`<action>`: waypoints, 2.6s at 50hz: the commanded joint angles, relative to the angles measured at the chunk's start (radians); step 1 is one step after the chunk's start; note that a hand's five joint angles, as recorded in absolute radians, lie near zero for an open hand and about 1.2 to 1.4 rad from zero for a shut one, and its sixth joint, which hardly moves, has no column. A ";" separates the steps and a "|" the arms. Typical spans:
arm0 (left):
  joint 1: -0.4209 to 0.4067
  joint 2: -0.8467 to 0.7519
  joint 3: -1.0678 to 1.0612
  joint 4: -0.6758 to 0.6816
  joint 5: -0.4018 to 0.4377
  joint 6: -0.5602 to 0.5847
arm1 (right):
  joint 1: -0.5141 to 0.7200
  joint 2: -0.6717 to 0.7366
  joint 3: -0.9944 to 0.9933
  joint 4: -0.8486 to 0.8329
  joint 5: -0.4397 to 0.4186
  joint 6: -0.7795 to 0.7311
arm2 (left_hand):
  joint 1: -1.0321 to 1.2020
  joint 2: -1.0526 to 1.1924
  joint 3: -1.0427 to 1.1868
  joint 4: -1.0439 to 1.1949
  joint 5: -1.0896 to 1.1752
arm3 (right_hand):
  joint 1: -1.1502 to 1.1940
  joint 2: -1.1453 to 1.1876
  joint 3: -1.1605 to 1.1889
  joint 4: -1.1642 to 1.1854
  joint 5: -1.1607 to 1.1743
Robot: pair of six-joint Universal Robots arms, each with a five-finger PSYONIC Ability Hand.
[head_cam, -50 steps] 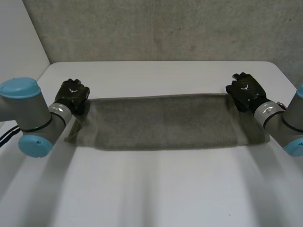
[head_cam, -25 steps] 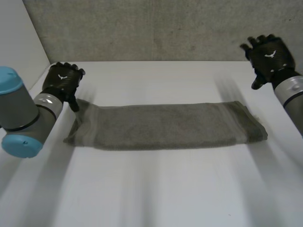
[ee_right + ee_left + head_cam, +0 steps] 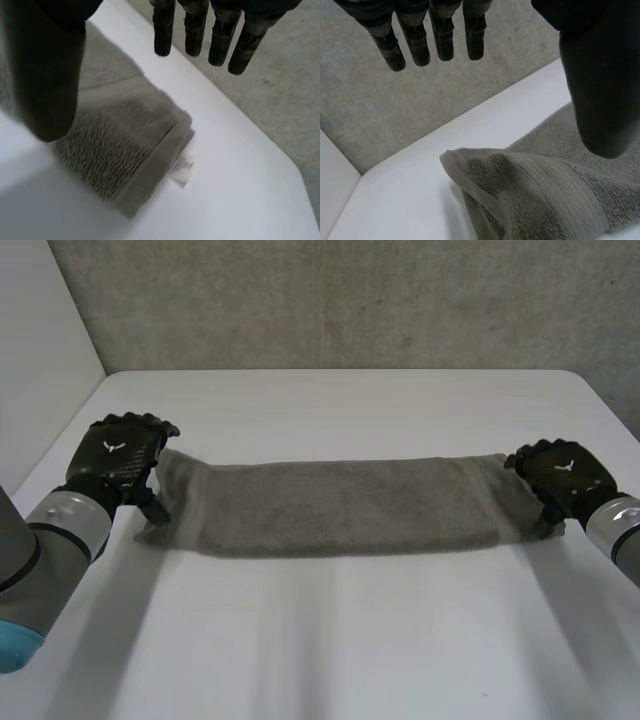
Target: Fold the towel.
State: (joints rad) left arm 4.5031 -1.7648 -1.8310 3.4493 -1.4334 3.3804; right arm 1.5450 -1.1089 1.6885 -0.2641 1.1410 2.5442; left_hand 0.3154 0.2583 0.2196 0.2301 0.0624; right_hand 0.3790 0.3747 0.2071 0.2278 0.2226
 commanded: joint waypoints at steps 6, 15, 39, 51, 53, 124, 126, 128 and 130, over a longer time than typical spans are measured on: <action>0.001 -0.013 -0.001 0.002 -0.001 0.002 | -0.020 0.142 -0.056 -0.070 -0.004 -0.056 | -0.119 -0.062 -0.045 -0.056 -0.041 | 0.184 0.189 -0.033 -0.053 0.166; 0.002 -0.013 -0.002 0.002 -0.001 0.002 | -0.042 0.190 -0.084 -0.073 -0.003 -0.065 | -0.119 -0.062 -0.045 -0.056 -0.041 | 0.287 0.292 -0.033 -0.053 0.269; 0.016 -0.002 -0.005 0.001 -0.002 0.000 | -0.252 0.014 -0.188 -0.053 0.005 -0.291 | -0.119 -0.062 -0.045 -0.056 -0.041 | 1.017 1.022 -0.033 -0.053 0.999; 0.014 -0.001 -0.014 0.001 -0.004 0.000 | 0.212 -0.088 -0.240 -0.035 0.054 -0.314 | -0.119 -0.062 -0.045 -0.056 -0.041 | 1.017 1.022 -0.033 -0.053 0.999; 0.014 0.001 -0.013 0.002 -0.004 -0.001 | 0.294 -0.081 -0.247 -0.041 0.071 -0.314 | -0.119 -0.062 -0.045 -0.056 -0.041 | 1.017 1.022 -0.033 -0.053 0.999; -0.369 -0.397 0.271 0.002 -0.131 -0.099 | 0.213 0.023 0.094 -0.044 0.060 0.427 | -0.119 -0.062 -0.045 -0.056 -0.041 | 1.016 1.021 -0.033 -0.053 0.998; -0.371 -0.392 0.271 0.001 -0.133 -0.102 | 0.213 0.018 0.094 -0.046 0.063 0.433 | -0.119 -0.062 -0.045 -0.056 -0.041 | 1.017 1.022 -0.033 -0.053 0.999; -0.372 -0.365 0.257 -0.001 -0.145 -0.102 | 0.214 -0.011 0.088 -0.044 0.068 0.416 | -0.119 -0.062 -0.045 -0.056 -0.041 | 1.017 1.022 -0.033 -0.053 0.999; -0.371 -0.336 0.250 -0.001 -0.153 -0.104 | 0.216 -0.032 0.080 -0.046 0.066 0.409 | -0.119 -0.062 -0.045 -0.056 -0.041 | 1.017 1.022 -0.033 -0.053 0.999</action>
State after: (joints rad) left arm 4.1336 -2.1551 -1.5626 3.4514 -1.5680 3.2796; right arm 1.7591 -1.0909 1.7803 -0.3070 1.2014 2.9653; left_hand 0.3153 0.2557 0.2196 0.2301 0.0623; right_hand 1.2603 1.2247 0.2072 0.2278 1.1198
